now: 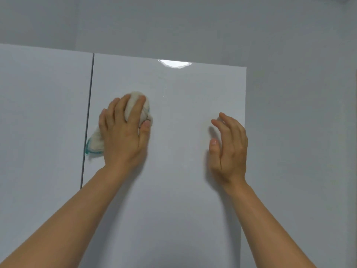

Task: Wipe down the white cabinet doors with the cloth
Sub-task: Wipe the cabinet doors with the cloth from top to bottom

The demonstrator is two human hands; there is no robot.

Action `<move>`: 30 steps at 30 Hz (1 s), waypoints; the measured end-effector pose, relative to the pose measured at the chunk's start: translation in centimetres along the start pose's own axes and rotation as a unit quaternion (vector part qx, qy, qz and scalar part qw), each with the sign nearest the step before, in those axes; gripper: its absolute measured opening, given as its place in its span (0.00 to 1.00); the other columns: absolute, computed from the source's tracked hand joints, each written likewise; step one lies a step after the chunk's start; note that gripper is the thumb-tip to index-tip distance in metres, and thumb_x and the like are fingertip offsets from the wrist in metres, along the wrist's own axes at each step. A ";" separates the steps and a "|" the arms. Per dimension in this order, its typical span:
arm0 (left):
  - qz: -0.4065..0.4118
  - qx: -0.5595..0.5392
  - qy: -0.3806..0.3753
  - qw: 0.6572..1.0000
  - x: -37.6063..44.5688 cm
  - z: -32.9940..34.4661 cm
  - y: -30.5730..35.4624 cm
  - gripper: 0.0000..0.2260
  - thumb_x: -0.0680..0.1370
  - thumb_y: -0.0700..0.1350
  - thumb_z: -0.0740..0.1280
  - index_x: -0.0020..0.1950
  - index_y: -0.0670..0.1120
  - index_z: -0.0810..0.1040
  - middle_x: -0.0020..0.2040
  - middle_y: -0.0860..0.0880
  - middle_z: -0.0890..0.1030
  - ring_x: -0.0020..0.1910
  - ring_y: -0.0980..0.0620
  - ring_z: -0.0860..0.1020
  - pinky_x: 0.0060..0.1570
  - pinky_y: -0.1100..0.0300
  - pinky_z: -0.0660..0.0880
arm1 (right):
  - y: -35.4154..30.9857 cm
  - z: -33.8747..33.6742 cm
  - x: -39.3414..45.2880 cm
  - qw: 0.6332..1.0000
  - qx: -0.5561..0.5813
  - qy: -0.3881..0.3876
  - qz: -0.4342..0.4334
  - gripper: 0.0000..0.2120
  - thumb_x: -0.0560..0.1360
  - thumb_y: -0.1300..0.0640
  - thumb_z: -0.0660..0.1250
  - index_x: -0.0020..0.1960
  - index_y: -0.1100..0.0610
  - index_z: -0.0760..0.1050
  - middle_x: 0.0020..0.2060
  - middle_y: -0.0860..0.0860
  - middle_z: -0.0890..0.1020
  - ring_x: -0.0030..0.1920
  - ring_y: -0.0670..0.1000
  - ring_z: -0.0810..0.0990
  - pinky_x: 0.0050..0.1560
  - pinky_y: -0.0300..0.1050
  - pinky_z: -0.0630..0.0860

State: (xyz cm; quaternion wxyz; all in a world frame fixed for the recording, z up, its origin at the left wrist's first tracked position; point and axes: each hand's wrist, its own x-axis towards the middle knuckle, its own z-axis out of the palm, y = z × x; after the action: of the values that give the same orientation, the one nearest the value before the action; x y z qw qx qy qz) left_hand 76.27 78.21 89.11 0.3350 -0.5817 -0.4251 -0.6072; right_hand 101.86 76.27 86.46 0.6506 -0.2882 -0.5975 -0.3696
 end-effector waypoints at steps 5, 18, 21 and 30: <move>0.294 0.014 -0.094 0.951 -9.0 2.2 5.5 0.23 0.83 0.56 0.57 0.78 0.57 0.65 0.77 0.49 0.70 0.72 0.42 0.69 0.67 0.47 0.62 | -0.2 -0.4 -0.2 0.998 -0.041 0.030 0.025 0.18 0.77 0.54 0.58 0.62 0.57 0.80 0.63 0.53 0.79 0.65 0.55 0.72 0.64 0.48 0.65; 0.106 0.011 0.020 0.994 5.4 -0.5 0.0 0.17 0.80 0.57 0.60 0.67 0.57 0.71 0.68 0.50 0.70 0.64 0.43 0.68 0.60 0.46 0.62 | -0.3 -0.4 -0.2 0.998 -0.027 0.041 0.028 0.10 0.73 0.56 0.61 0.48 0.55 0.81 0.50 0.48 0.79 0.54 0.52 0.75 0.55 0.44 0.62; 0.027 -0.009 0.047 0.999 6.5 0.1 1.3 0.17 0.80 0.58 0.59 0.67 0.56 0.71 0.67 0.46 0.70 0.62 0.40 0.68 0.58 0.43 0.65 | -0.3 -0.4 0.2 0.997 -0.045 0.048 0.044 0.11 0.71 0.55 0.61 0.48 0.54 0.81 0.50 0.47 0.79 0.55 0.51 0.74 0.57 0.46 0.62; 0.453 -0.021 -0.066 0.889 -4.4 2.4 3.9 0.17 0.79 0.52 0.69 0.67 0.56 0.73 0.66 0.50 0.72 0.59 0.45 0.72 0.55 0.52 0.67 | -0.2 -1.0 0.0 0.998 -0.036 0.016 0.046 0.08 0.72 0.56 0.61 0.45 0.54 0.78 0.47 0.46 0.77 0.50 0.52 0.75 0.52 0.47 0.63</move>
State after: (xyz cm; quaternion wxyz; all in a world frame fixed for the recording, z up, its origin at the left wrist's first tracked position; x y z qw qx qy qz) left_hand 81.26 78.37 85.12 0.5325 -0.7567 -0.1235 -0.3585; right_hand 102.25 75.34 86.36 0.6656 -0.3331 -0.5591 -0.3652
